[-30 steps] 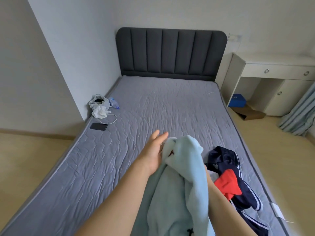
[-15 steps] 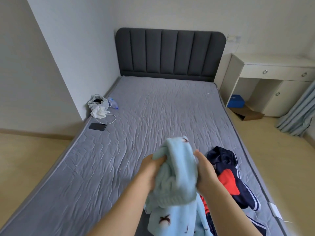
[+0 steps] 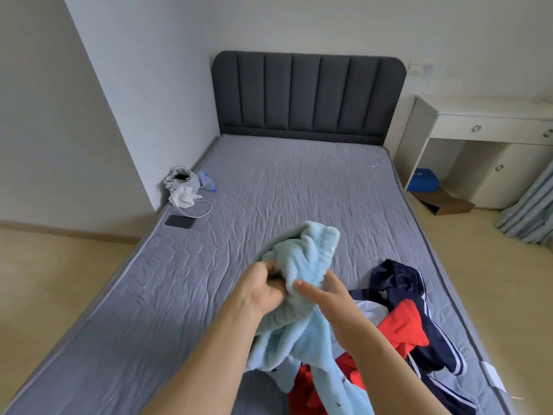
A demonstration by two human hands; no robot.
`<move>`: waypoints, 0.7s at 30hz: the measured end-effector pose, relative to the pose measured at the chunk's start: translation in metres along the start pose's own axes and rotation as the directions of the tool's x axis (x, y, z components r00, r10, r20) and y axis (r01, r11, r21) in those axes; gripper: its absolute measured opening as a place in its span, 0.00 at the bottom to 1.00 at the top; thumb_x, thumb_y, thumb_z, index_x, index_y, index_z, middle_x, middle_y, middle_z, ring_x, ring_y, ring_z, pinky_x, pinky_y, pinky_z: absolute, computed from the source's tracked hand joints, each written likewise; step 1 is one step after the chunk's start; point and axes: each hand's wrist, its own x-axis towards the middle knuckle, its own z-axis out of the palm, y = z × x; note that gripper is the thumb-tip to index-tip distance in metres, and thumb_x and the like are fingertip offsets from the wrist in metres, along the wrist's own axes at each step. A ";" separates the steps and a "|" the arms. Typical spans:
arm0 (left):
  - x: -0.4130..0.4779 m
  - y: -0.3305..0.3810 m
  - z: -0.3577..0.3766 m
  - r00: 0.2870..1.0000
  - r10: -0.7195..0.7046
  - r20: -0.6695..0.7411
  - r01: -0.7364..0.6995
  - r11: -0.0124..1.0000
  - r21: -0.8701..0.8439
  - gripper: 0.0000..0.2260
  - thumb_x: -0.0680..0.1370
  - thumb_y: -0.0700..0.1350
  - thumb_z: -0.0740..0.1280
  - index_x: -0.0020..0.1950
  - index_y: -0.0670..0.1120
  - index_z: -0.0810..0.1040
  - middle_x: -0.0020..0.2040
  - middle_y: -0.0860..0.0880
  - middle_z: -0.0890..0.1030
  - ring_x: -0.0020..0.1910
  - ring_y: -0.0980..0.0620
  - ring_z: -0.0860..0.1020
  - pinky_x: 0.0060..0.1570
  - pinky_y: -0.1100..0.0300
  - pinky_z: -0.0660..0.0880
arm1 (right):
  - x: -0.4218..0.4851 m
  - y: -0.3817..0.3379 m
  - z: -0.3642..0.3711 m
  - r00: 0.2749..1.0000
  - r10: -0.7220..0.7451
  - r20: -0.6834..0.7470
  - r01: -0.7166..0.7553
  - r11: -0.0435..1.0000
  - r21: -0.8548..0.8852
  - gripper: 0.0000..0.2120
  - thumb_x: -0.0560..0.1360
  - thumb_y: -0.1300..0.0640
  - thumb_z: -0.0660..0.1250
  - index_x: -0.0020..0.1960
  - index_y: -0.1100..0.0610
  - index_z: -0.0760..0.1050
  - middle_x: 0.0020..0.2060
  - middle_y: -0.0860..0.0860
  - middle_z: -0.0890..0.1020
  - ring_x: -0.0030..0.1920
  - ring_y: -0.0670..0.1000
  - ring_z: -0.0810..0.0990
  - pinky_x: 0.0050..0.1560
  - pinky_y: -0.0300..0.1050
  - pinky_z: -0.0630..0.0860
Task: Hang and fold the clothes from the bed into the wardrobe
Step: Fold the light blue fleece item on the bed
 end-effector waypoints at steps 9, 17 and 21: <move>-0.016 0.004 -0.003 0.888 0.401 0.227 -0.361 0.298 0.884 0.21 0.76 0.28 0.51 0.57 0.49 0.74 0.59 0.46 0.76 0.48 0.53 0.78 0.42 0.62 0.72 | 0.012 -0.006 -0.004 0.947 -0.163 -0.278 0.076 0.951 -0.299 0.12 0.73 0.68 0.56 0.34 0.55 0.66 0.28 0.48 0.65 0.30 0.45 0.64 0.26 0.30 0.63; 0.007 -0.001 -0.034 0.870 0.109 0.481 -0.350 -0.551 0.758 0.38 0.73 0.29 0.57 0.74 0.62 0.52 0.74 0.54 0.55 0.72 0.52 0.57 0.63 0.60 0.62 | 0.002 0.004 -0.013 0.999 0.041 0.018 -0.023 0.822 -0.568 0.21 0.67 0.73 0.55 0.23 0.52 0.64 0.20 0.42 0.62 0.23 0.41 0.59 0.24 0.33 0.56; 0.018 -0.007 -0.034 0.951 -0.045 0.307 -0.290 -0.477 0.829 0.35 0.72 0.36 0.66 0.74 0.55 0.56 0.74 0.49 0.54 0.74 0.49 0.54 0.69 0.53 0.59 | -0.001 0.002 -0.015 0.997 0.043 0.068 0.006 0.808 -0.589 0.24 0.68 0.75 0.54 0.21 0.52 0.69 0.18 0.40 0.66 0.23 0.39 0.62 0.25 0.31 0.59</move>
